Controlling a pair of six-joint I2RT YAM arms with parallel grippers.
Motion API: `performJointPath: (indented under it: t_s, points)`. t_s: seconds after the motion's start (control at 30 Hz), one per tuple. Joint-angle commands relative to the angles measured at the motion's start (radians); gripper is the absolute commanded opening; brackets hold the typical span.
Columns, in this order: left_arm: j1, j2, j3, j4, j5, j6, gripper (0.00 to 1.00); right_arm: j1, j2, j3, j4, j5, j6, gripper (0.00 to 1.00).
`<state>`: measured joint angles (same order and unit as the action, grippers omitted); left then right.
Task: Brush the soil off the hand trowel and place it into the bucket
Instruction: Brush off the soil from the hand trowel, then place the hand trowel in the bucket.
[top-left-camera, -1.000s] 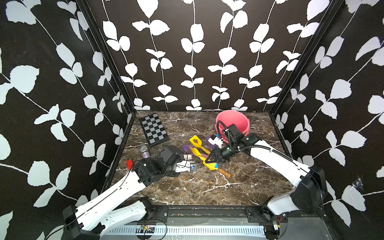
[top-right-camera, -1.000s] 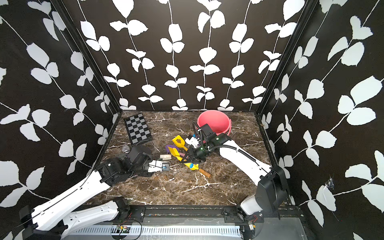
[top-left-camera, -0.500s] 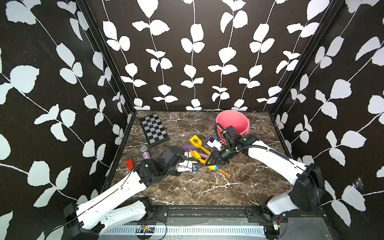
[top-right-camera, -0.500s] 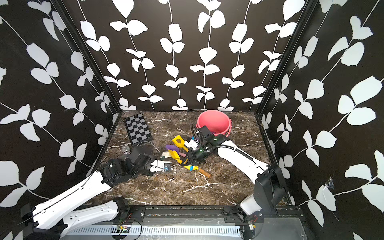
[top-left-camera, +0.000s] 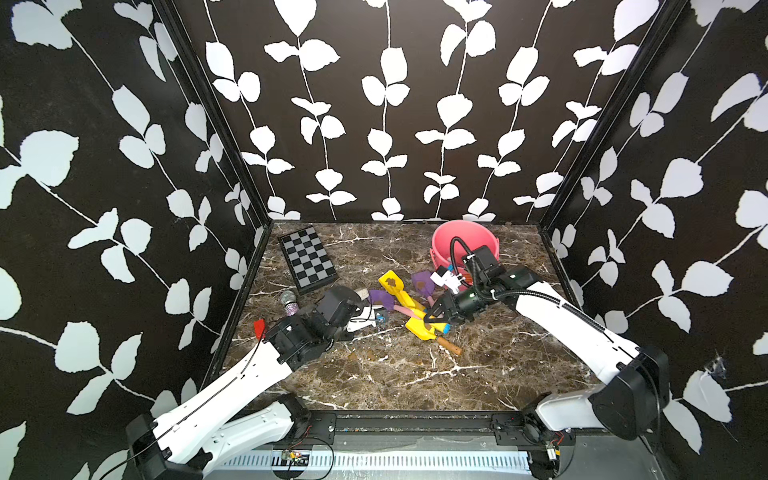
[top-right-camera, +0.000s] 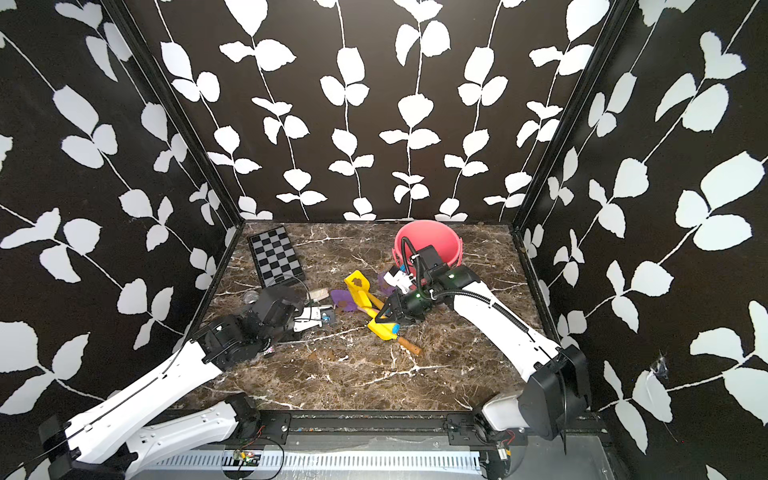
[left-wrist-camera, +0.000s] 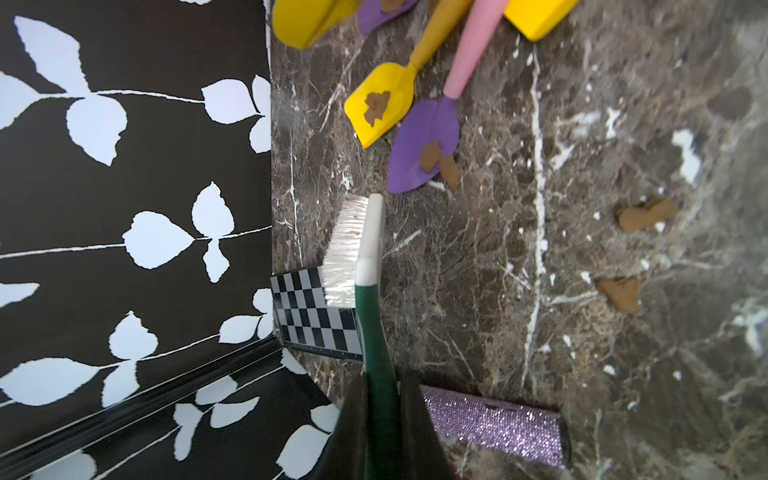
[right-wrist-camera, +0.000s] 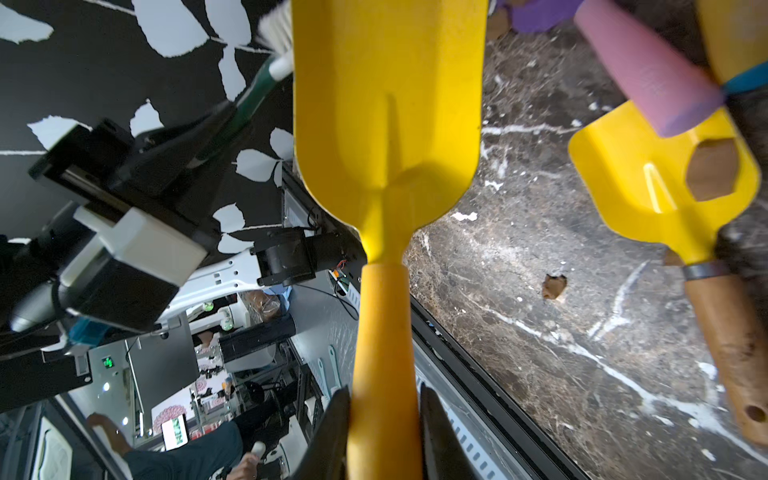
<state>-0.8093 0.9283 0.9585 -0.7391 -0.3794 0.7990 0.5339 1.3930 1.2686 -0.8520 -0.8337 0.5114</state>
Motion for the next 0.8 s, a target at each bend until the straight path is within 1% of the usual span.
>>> performJointPath:
  t_s: [0.0,0.07,0.13,0.23,0.3,0.33,0.4,0.47,0.63,0.77]
  points:
    - [0.014,-0.034,0.071,0.057,0.106,-0.242,0.00,-0.057,-0.042,0.132,-0.059,0.103,-0.076,0.00]
    - [0.016,-0.035,0.096,0.079,0.142,-0.347,0.00,-0.104,-0.042,0.195,-0.081,0.163,-0.100,0.00]
    - [0.016,-0.022,0.124,0.096,0.184,-0.450,0.00,-0.136,-0.033,0.272,-0.121,0.270,-0.149,0.00]
    - [0.016,0.010,0.158,0.120,0.279,-0.613,0.00,-0.172,0.011,0.394,-0.196,0.457,-0.236,0.00]
    - [0.016,0.036,0.180,0.128,0.341,-0.696,0.00,-0.193,0.057,0.469,-0.240,0.570,-0.299,0.00]
    - [0.016,0.045,0.188,0.130,0.357,-0.719,0.00,-0.200,0.082,0.505,-0.271,0.618,-0.328,0.00]
    - [0.016,0.059,0.199,0.135,0.369,-0.756,0.00,-0.208,0.143,0.579,-0.329,0.737,-0.385,0.00]
    - [0.016,0.062,0.200,0.142,0.367,-0.767,0.00,-0.211,0.197,0.638,-0.369,0.816,-0.419,0.00]
    - [0.015,0.060,0.195,0.152,0.342,-0.771,0.00,-0.215,0.367,0.802,-0.475,0.900,-0.456,0.00]
    - [0.016,0.052,0.189,0.159,0.324,-0.767,0.00,-0.216,0.484,0.899,-0.532,0.912,-0.457,0.00]
